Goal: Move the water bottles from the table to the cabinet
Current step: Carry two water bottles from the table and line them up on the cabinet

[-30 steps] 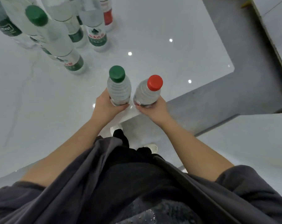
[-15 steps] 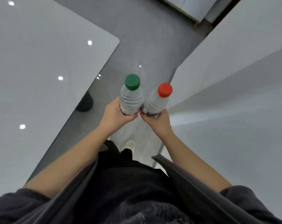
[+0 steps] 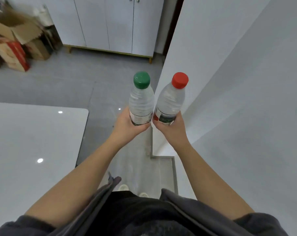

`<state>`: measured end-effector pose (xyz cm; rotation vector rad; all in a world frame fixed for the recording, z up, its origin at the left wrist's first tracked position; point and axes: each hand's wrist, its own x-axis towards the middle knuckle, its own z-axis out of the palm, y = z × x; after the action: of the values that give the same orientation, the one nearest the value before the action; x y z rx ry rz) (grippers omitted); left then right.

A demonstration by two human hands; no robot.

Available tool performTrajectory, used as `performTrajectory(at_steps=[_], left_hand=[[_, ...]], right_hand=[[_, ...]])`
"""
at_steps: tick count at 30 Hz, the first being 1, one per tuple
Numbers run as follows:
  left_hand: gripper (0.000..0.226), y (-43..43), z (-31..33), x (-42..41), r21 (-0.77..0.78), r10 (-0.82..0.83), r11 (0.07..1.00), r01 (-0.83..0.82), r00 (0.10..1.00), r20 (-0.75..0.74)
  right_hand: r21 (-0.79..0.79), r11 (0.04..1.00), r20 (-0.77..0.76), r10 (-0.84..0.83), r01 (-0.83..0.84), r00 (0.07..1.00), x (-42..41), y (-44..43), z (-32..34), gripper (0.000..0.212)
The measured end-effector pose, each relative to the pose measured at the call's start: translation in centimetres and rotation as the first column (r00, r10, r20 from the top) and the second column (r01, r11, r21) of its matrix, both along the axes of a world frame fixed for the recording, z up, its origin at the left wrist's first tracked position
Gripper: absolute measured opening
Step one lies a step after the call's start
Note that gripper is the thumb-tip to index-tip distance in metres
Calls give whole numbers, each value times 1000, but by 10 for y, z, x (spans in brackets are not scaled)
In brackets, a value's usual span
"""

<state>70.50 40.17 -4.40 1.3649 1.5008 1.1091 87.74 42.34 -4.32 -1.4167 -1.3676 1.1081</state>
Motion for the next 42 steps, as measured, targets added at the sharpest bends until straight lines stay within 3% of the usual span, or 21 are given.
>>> performTrajectory(at_steps=[11,17,23,29,42], left_hand=[[55,84,160,-54,302,90,949,-90,996,16],[53,101,236,-64,407,115,906,-118,993,32],[50,110,289,-71,477,138,865,-156,988,73],[46,114,321,-77,510,111,843,-171,983,145],[44,140,324,-97,495,24,852,-171,957,289]], right_hand=[[333,943,-84,23,6,996,-46,78,154,47],[466,884,-112,21,34,993,-58,98,229,55],[534,843,-162,27,64,986,-70,112,278,48],[551,831,-223,52,82,974,-75,125,302,56],[516,854,-253,84,61,964,-93,155,312,60]])
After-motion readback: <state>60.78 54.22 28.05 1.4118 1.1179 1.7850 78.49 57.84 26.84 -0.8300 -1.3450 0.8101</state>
